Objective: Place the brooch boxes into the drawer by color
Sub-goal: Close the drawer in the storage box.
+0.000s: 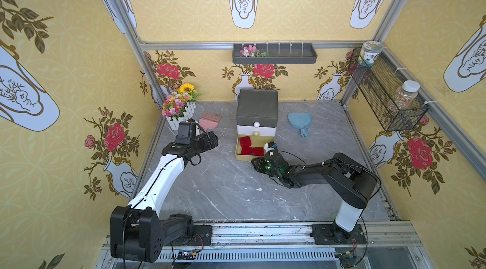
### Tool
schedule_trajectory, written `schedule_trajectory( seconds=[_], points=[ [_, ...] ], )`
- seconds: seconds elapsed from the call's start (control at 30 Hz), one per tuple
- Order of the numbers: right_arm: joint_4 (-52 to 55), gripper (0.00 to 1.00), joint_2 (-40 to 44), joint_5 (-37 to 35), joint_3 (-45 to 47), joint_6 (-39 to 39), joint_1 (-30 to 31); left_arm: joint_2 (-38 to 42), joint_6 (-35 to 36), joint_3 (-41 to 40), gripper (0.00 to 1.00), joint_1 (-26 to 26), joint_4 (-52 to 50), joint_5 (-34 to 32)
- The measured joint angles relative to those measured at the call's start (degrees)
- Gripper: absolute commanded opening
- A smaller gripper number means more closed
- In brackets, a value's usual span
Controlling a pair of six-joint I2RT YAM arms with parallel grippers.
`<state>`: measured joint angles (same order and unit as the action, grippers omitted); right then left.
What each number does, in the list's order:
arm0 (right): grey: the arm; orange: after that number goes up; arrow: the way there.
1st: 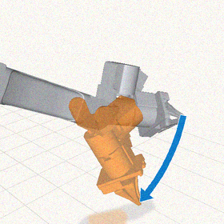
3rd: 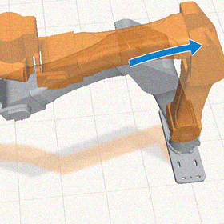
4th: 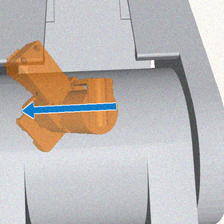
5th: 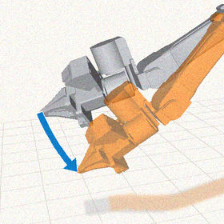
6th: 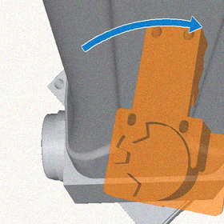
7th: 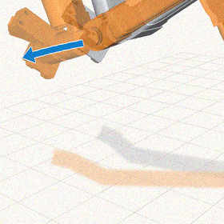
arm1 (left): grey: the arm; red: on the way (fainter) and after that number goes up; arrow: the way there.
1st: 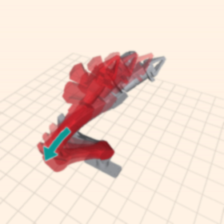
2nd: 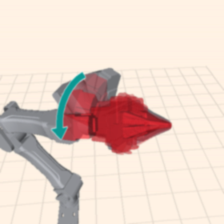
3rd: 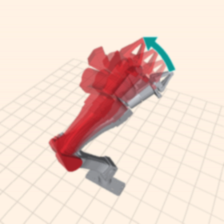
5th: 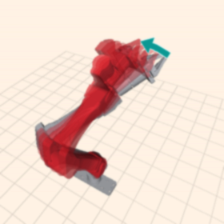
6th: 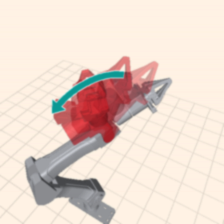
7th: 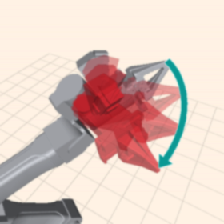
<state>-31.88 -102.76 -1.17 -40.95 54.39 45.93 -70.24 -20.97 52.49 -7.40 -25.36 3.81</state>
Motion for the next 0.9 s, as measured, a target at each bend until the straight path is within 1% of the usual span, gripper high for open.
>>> schedule_trajectory(
  seconds=[0.13,0.33,0.63,0.9],
  points=[
    [0.4,0.24,0.6,-0.5,-0.7,-0.3,-1.0,0.0,0.0,0.0,0.97,0.0,0.0,0.0],
    [3.7,0.25,0.2,0.7,-3.3,-1.3,-3.1,-0.1,0.0,0.0,0.97,0.0,0.0,0.0],
    [4.6,0.27,-5.0,3.8,-9.5,-4.2,-7.7,-0.7,0.0,0.0,0.97,0.0,0.0,0.1],
    [0.0,0.28,-10.1,6.4,-12.8,-4.7,-12.1,-1.8,0.0,0.0,0.97,0.0,0.0,0.4]
  ],
)
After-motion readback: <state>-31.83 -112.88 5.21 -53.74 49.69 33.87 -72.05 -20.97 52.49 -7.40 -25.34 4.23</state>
